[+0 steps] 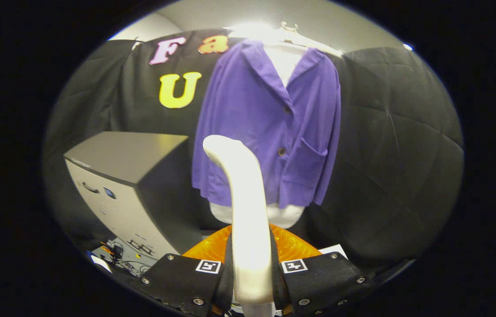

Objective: Iron the clothes twice with a garment steamer, once on the left side and once on the right side.

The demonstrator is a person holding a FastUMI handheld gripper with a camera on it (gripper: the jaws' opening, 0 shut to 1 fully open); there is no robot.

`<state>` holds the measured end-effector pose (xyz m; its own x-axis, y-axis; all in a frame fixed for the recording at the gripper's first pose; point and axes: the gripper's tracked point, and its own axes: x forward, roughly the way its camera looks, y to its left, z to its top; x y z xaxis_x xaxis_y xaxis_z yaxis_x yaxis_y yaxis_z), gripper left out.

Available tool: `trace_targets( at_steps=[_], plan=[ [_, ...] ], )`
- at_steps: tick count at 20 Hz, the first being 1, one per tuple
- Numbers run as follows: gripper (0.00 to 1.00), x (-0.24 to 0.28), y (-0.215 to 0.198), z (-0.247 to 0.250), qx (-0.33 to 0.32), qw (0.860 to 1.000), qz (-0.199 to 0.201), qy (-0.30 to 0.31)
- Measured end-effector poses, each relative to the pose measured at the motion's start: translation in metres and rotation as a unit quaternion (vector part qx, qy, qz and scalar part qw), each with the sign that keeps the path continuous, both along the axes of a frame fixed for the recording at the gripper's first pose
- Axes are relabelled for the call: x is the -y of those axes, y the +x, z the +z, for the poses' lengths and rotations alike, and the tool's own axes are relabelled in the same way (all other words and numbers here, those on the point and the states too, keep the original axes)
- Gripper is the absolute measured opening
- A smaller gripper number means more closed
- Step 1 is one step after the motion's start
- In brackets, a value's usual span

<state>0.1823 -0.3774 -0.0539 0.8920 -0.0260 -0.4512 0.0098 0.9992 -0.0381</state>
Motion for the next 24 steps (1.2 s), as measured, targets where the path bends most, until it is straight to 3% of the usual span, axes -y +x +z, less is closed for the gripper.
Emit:
trace_targets(
  at_steps=[6,13,19,24],
  plan=[
    [0.35,-0.047,-0.042,0.073,0.074,0.996,0.042,0.029],
    [0.35,-0.102,-0.076,0.116,0.132,0.991,0.003,0.021],
    [0.35,-0.163,-0.120,0.098,0.133,0.991,0.019,0.009],
    [0.35,-0.178,-0.161,0.062,0.122,0.992,0.018,-0.002]
  ],
)
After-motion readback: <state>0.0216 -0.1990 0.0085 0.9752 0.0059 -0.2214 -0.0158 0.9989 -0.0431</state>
